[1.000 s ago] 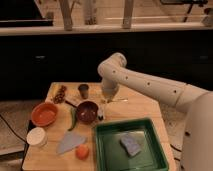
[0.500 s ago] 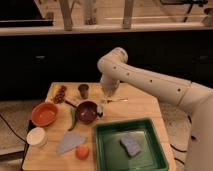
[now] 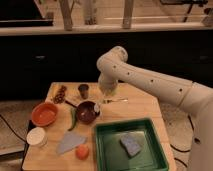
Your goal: Wipe purple bowl with brush
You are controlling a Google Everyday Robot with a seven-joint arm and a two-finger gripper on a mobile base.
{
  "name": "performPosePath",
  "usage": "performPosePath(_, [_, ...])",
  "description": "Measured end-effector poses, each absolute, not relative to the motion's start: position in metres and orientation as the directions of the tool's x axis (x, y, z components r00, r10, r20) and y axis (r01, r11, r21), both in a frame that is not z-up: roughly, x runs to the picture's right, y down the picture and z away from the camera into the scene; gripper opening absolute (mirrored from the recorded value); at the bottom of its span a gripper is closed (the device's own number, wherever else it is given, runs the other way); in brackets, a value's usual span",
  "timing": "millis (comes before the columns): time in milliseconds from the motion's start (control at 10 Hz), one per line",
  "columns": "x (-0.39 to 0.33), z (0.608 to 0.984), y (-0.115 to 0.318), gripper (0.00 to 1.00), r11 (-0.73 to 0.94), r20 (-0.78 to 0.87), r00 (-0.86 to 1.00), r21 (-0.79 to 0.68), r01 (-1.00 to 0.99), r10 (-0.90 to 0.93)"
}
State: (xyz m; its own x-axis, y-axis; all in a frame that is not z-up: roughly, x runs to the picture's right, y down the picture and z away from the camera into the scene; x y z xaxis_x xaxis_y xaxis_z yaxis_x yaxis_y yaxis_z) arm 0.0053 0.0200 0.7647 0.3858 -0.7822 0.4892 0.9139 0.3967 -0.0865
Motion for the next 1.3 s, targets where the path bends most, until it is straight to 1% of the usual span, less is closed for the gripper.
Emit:
performPosePath(400, [-0.029, 0.782, 0.030, 0.01, 0.432, 0.527, 0.410, -0.088, 0.898, -0.744])
performPosePath(800, [-0.038, 0.812, 0.052, 0.01, 0.474, 0.559, 0.444, -0.102, 0.875, -0.700])
performPosePath(1300, [-0.036, 0.838, 0.066, 0.01, 0.510, 0.596, 0.484, -0.140, 0.848, -0.641])
